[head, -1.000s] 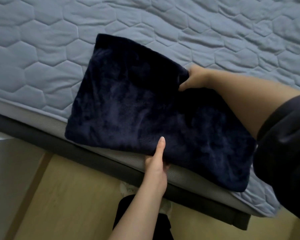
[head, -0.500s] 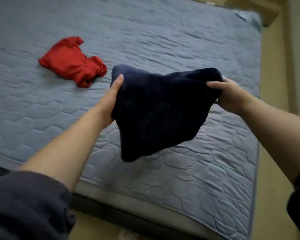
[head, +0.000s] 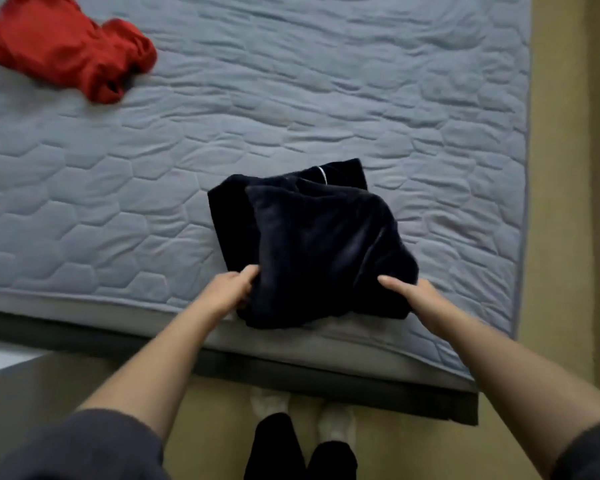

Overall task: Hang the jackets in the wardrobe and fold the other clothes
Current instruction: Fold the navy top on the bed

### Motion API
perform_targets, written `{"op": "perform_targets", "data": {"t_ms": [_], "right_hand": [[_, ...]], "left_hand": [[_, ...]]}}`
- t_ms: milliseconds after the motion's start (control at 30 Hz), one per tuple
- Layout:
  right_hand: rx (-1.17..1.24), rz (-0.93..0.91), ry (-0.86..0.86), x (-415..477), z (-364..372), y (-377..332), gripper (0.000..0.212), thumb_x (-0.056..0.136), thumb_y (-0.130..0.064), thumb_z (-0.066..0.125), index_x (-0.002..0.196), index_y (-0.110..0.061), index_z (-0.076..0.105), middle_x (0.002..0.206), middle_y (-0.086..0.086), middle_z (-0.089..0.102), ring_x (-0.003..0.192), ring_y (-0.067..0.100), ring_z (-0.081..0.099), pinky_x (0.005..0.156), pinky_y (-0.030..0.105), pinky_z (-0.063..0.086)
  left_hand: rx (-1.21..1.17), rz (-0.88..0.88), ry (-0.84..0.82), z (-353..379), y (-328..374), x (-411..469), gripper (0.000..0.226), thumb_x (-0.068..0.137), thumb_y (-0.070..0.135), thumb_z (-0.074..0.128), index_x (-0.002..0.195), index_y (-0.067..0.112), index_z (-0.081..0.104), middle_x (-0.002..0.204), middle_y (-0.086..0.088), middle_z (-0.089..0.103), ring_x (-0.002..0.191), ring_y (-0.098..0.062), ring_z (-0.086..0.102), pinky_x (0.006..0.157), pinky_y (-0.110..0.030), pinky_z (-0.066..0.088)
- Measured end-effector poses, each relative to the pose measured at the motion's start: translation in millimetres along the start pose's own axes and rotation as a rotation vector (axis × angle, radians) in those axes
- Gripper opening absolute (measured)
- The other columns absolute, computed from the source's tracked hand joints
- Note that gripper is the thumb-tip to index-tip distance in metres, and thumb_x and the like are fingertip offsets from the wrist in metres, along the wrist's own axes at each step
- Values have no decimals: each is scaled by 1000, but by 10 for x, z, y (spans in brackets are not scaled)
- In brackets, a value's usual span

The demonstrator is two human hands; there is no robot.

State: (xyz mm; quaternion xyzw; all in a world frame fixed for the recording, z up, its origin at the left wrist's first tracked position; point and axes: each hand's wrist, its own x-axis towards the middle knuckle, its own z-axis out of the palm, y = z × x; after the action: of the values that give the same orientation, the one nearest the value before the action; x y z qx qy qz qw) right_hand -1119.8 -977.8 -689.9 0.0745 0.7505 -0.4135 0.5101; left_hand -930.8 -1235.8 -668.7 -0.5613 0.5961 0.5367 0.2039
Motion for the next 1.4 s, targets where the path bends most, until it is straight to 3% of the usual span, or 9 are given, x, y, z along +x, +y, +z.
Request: {"op": "perform_targets", "data": {"t_ms": [133,300,500,667,800,967,1167,1300,1400], "right_hand": [[-19,49,-28,6,39,292,26,82,-28,70,102,-37,55,96,-16,66,88,4,63,64,20,46],[-63,87,-137,82,-42,-153,56,68,-48,74,118,-30,56,112,-6,67,107,16,61,98,37,43],[229,116,-90,280,-1,-440,58,66,-50,73,114,-20,65,105,3,73,95,18,70,78,31,52],[293,164,-83,322,80,-492,48,66,-41,75,108,-17,69,98,7,74,85,20,72,68,32,55],[371,103,-75,231,82,-555,36,76,-29,71,109,-14,68,98,8,74,84,20,72,61,28,57],[289,-278,16,333,108,-967,33,77,-34,72,105,-18,65,93,-2,75,83,12,71,64,20,55],[-6,-309,266,814,471,-968,32,86,-20,68,113,-9,55,97,4,63,80,14,62,69,24,49],[381,-203,-45,842,278,-1127,21,89,-19,62,110,-17,61,86,4,72,71,15,70,62,29,58],[210,-273,169,909,199,-1304,19,89,-7,61,105,-13,55,99,12,68,65,13,65,56,24,55]], "left_hand": [[7,50,22,26,-340,28,40,95,39,44,70,11,58,59,-3,63,66,-22,59,76,-35,47],[-168,474,-47,-11,279,81,38,89,47,49,108,15,57,102,-13,66,87,-15,62,79,-33,47],[-436,571,31,108,176,-64,30,76,33,44,105,29,53,100,4,61,85,-5,61,71,-21,48],[-166,746,-102,144,26,-307,77,67,60,70,128,56,23,131,32,43,118,14,45,91,-4,38],[-382,495,216,284,317,-225,49,83,18,69,126,30,49,111,15,62,105,-3,57,87,-12,41],[-558,501,448,-221,547,119,26,90,30,62,111,13,61,98,10,65,85,6,61,77,-13,49],[-548,69,110,-454,595,749,34,92,33,57,119,12,55,102,-5,66,83,-18,62,63,-25,50],[-700,370,57,-536,692,746,23,93,10,54,115,16,57,93,-1,69,82,-12,64,70,-22,55],[-526,374,304,-584,863,841,21,98,22,49,115,12,55,109,-10,63,88,-16,59,77,-28,50]]}}
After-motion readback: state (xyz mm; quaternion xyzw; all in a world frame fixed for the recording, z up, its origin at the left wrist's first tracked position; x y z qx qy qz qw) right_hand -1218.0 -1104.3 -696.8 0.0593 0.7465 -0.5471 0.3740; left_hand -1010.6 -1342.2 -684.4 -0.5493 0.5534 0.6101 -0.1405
